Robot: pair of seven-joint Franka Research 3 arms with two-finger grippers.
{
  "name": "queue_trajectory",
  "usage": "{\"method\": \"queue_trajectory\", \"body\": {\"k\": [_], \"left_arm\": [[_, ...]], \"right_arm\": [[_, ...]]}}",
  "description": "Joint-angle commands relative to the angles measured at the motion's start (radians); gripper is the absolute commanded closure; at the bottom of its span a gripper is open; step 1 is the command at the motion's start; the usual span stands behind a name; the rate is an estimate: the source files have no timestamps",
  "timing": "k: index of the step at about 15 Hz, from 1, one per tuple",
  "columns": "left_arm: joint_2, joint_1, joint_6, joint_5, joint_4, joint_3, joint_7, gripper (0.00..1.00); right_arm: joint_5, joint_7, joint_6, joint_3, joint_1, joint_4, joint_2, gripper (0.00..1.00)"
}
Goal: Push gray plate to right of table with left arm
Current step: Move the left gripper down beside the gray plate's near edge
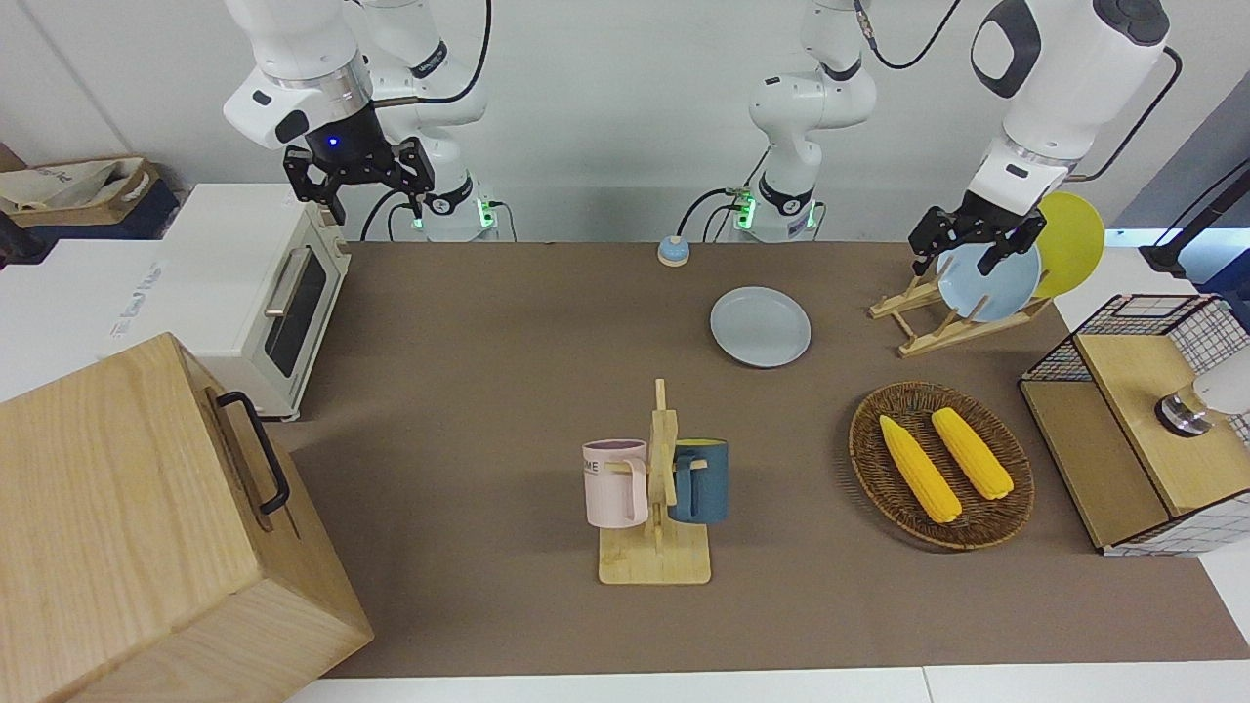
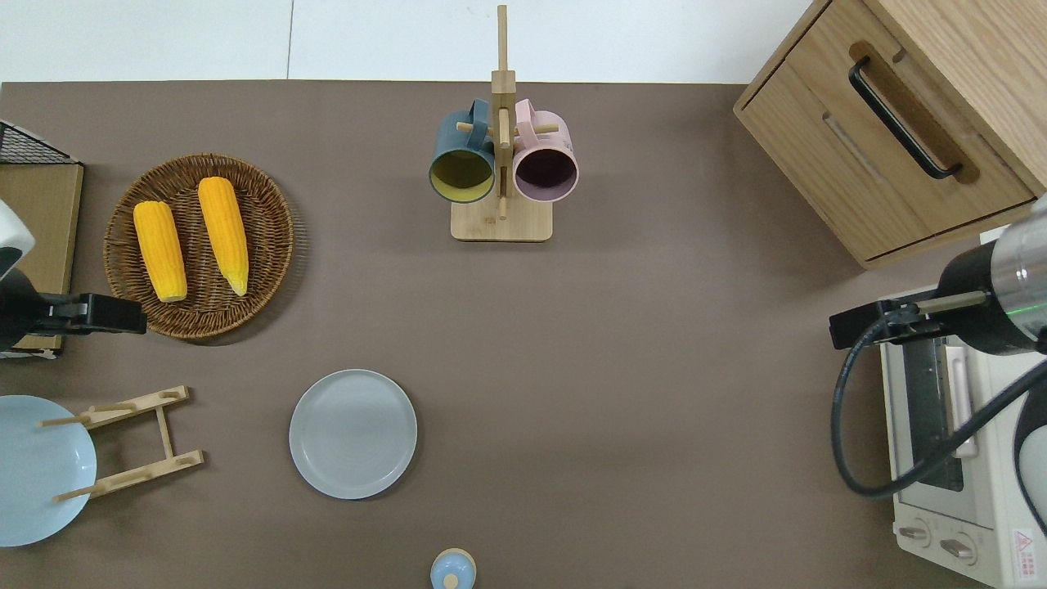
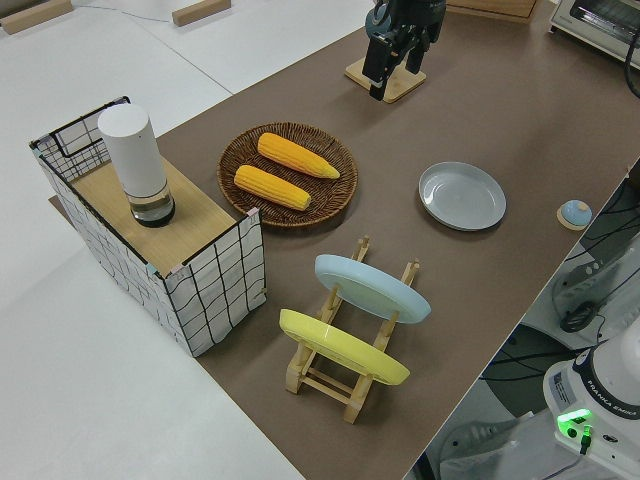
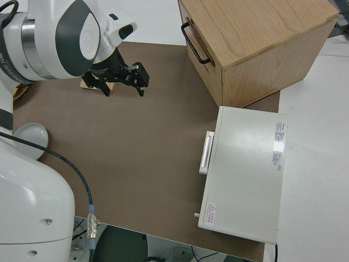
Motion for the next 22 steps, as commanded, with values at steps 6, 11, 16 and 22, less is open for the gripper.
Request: {"method": "queue_trajectory", "body": {"k": [6,11,16,22], "left_arm": [[0.014,-0.003,-0.049,0.005,0.034,-0.004,0.000,0.01],[0.011,-0.005,-0.057,0.005,0.031,-0.006,0.000,0.01],[0.013,-0.011,-0.100,0.005,0.023,-0.006,-0.020,0.01],[-0.013,-0.012,-0.105,-0.030,-0.050,-0.007,-0.023,0.01]], "right_arm": [[0.008,-0.003,-0.012,0.006,-0.011,-0.001,-0.008,0.017],[0.008,-0.003,-0.012,0.004,-0.011,-0.001,-0.008,0.017],[0.008,-0.003,-0.012,0.006,-0.011,-0.001,-0.008,0.017],[0.008,-0.003,-0.012,0.006,-0.011,-0.001,-0.008,0.017]]}}
